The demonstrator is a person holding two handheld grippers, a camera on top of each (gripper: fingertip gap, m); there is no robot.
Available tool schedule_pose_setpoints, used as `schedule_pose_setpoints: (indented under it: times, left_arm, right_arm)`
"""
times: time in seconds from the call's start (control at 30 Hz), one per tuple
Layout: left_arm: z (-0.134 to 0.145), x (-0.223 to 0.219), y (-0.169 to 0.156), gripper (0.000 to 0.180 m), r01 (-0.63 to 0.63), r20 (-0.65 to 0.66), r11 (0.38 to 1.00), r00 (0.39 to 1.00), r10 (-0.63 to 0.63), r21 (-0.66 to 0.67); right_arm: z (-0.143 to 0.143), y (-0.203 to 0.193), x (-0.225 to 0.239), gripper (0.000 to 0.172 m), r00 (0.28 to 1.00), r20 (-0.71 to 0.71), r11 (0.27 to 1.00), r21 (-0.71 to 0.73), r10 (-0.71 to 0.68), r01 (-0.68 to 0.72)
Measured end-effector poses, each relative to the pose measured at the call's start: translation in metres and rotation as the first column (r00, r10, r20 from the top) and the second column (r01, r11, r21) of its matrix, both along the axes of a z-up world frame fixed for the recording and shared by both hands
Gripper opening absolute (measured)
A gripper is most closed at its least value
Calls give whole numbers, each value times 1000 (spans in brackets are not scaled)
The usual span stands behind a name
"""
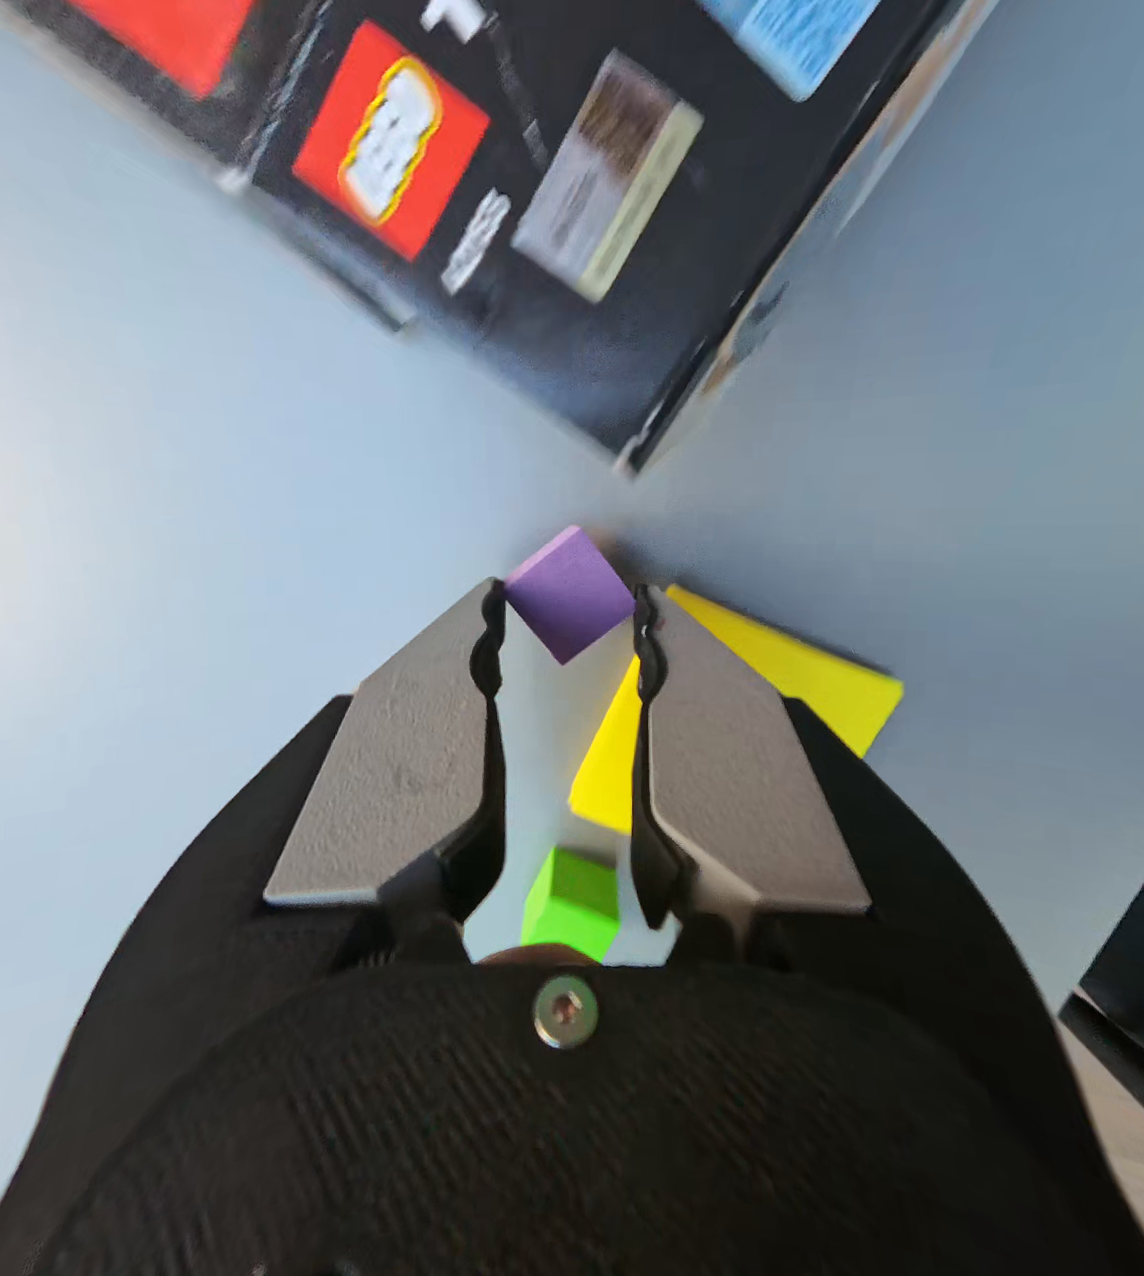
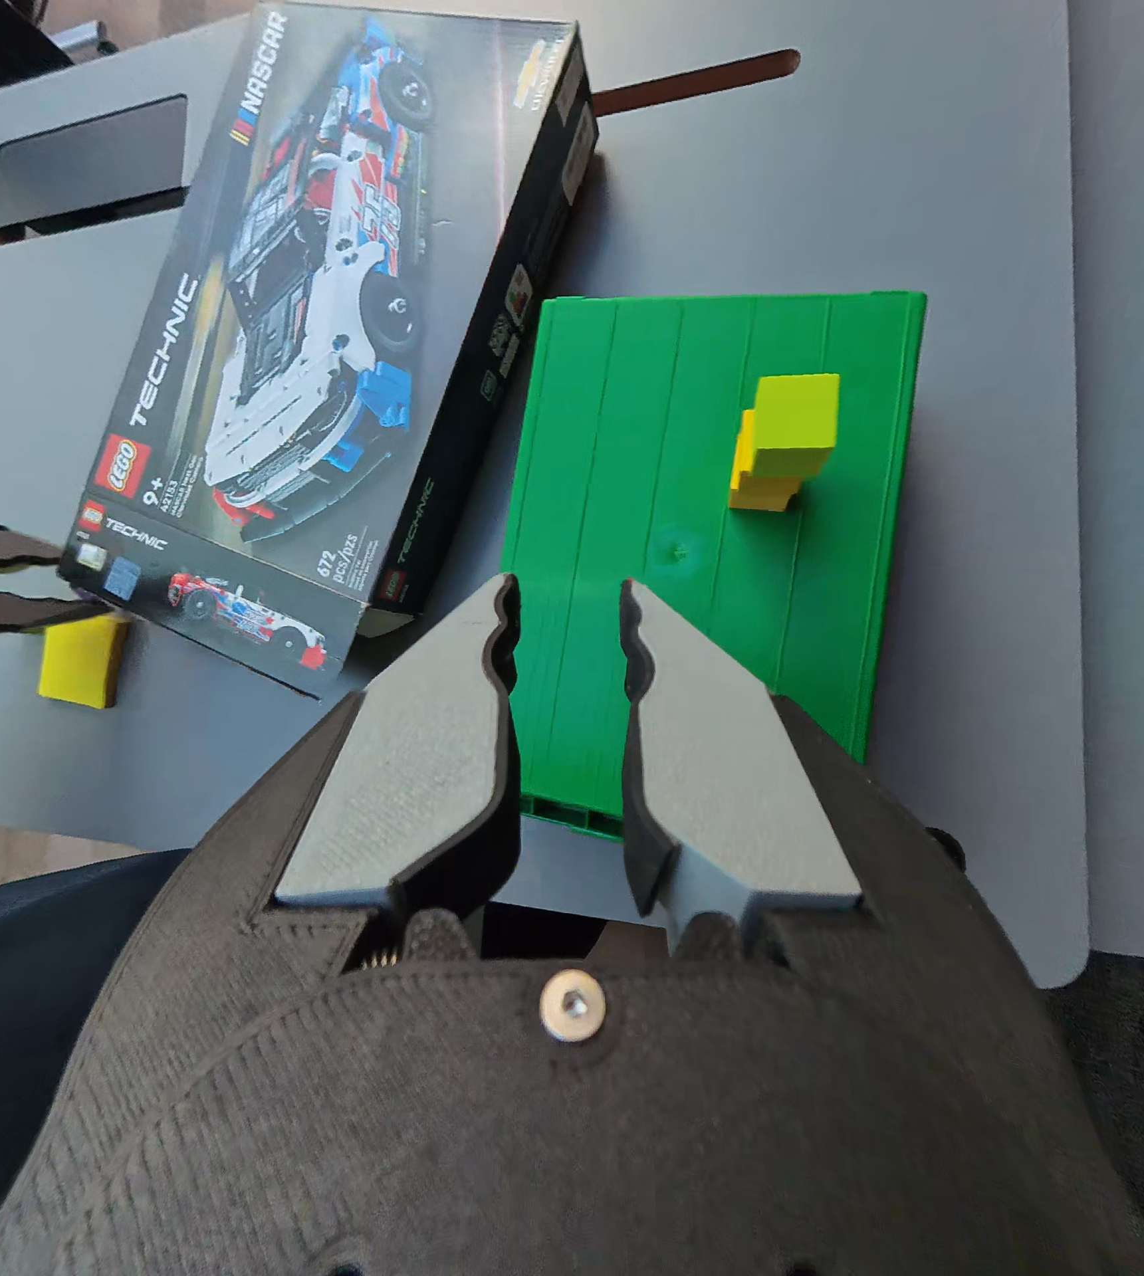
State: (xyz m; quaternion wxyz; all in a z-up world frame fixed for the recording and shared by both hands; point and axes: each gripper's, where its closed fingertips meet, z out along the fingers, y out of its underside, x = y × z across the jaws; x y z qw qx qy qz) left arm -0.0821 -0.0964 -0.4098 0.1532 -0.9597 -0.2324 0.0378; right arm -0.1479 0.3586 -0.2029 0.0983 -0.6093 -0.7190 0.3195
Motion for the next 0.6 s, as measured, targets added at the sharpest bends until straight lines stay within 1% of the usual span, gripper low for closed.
schedule_pose_setpoints:
  times: [0.07,0.1,0.17,0.2,0.27,0.3,0.37,0.43,0.53,0.57,0.6]
  left_arm:
    - [15,-8,-21,35,-37,-80,999,996,36,-14]
    - [28,-13,-26,35,-50,-131,999,990,51,9]
    - [70,-22,-20,35,-41,-258,994,964,67,105]
    - [96,-25,-6,35,-16,-320,984,944,74,180]
    - [151,-23,32,35,52,-409,941,908,94,333]
    - [175,-22,51,35,99,-462,921,882,94,376]
    - [213,-16,88,35,190,-560,896,825,75,401]
    - [239,-5,122,35,275,-619,873,784,38,402]
    - [258,11,158,35,375,-695,858,718,-29,352]
    - [258,13,164,35,396,-717,864,694,-62,309]
    - [258,15,170,35,423,-733,863,674,-95,277]
  right_arm:
    - [5,-26,5,27,999,-1,997,-63,48,-48]
    - [9,-45,9,26,997,-3,989,-123,80,-80]
    - [20,-92,20,26,986,-15,952,-260,163,-162]
    - [24,-117,26,26,978,-24,927,-315,207,-204]
    - [33,-169,40,27,955,-42,873,-396,292,-284]
    - [38,-196,48,29,939,-51,838,-437,340,-327]
    - [49,-244,63,35,902,-68,766,-504,426,-400]
    - [57,-278,73,39,868,-89,719,-523,489,-458]
    - [57,-301,79,42,832,-100,698,-495,545,-517]
    - [59,-304,83,40,816,-106,674,-508,569,-536]
    - [57,-304,86,29,807,-97,671,-504,582,-544]
